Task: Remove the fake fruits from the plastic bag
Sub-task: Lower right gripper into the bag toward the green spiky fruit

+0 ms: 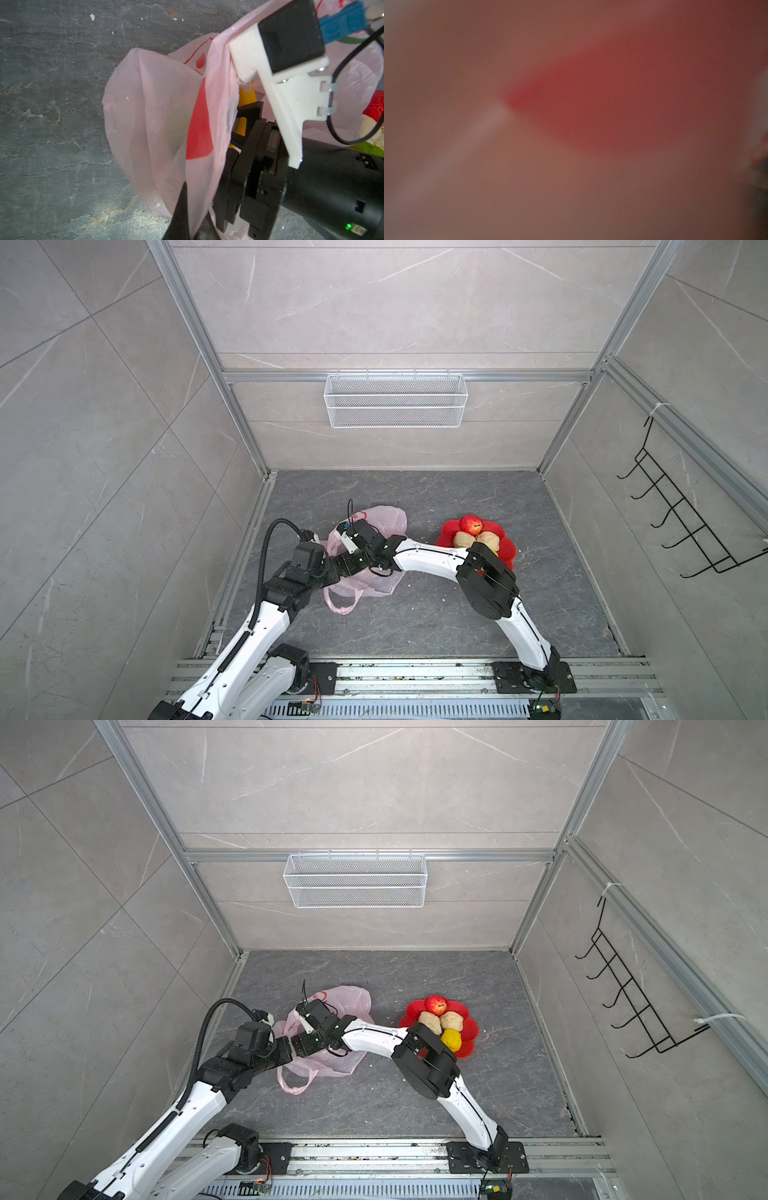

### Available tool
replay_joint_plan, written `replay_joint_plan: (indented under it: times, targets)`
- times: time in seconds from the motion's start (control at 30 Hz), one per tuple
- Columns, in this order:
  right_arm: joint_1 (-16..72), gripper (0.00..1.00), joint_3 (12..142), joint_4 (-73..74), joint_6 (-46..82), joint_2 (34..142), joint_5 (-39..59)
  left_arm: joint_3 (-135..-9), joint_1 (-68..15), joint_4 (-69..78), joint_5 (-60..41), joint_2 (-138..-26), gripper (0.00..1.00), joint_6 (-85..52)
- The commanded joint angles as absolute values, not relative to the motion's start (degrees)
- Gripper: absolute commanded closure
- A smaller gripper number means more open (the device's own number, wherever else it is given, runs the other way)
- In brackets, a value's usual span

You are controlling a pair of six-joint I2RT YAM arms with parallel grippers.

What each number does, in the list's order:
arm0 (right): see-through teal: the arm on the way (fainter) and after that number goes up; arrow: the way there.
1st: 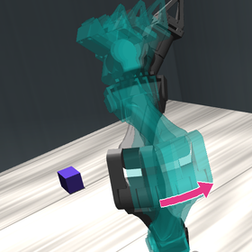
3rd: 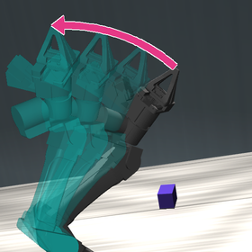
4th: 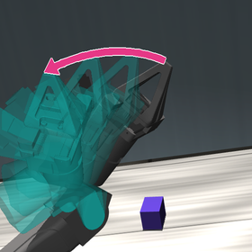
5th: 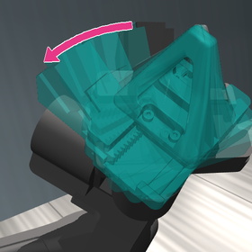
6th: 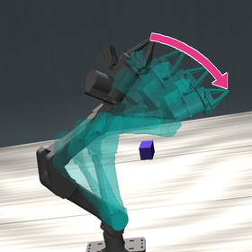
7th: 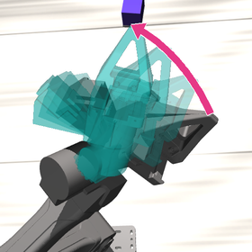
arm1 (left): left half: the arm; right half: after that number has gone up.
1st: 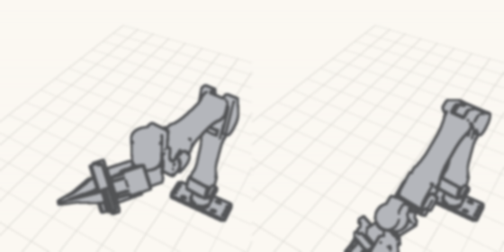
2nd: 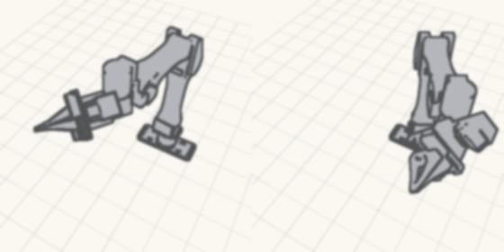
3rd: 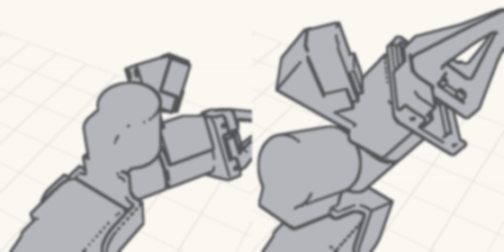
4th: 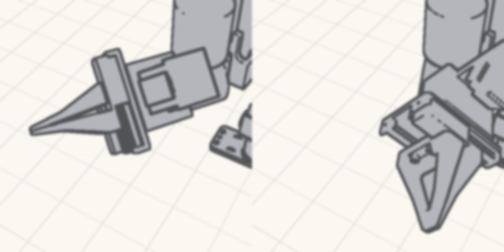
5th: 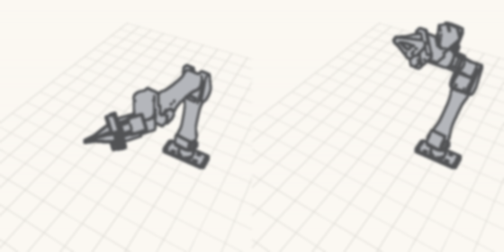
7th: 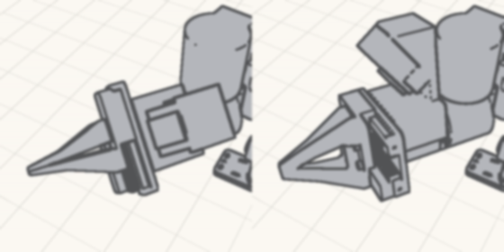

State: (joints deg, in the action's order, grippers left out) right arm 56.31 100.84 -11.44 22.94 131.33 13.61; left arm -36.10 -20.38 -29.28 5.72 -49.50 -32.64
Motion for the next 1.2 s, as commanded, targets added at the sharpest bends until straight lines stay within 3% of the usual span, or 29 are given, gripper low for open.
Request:
replay_joint_plan:
  times: [0.0, 0.27, 0.7, 1.17]
  targets:
    - [57.22, 0.22, 103.83, -14.16, 24.23, 134.31, 14.64, -35.71, -20.66, -26.62, 4.75, -49.49, 0.96, -33.55]
    - [57.74, 0.24, 107.05, -16.96, 25.72, 137.54, 13.06, -35.14, -20.70, -26.04, 4.22, -49.20, 0.96, -33.66]
    - [57.50, 0.45, 106.08, -15.69, 27.11, 135.98, 11.01, -34.55, -20.72, -27.27, 4.74, -48.09, 0.96, -33.79]
    - [55.99, 0.52, 101.56, -14.07, 27.68, 130.50, 8.17, -32.61, -20.68, -30.36, 6.42, -44.08, 0.96, -35.51]
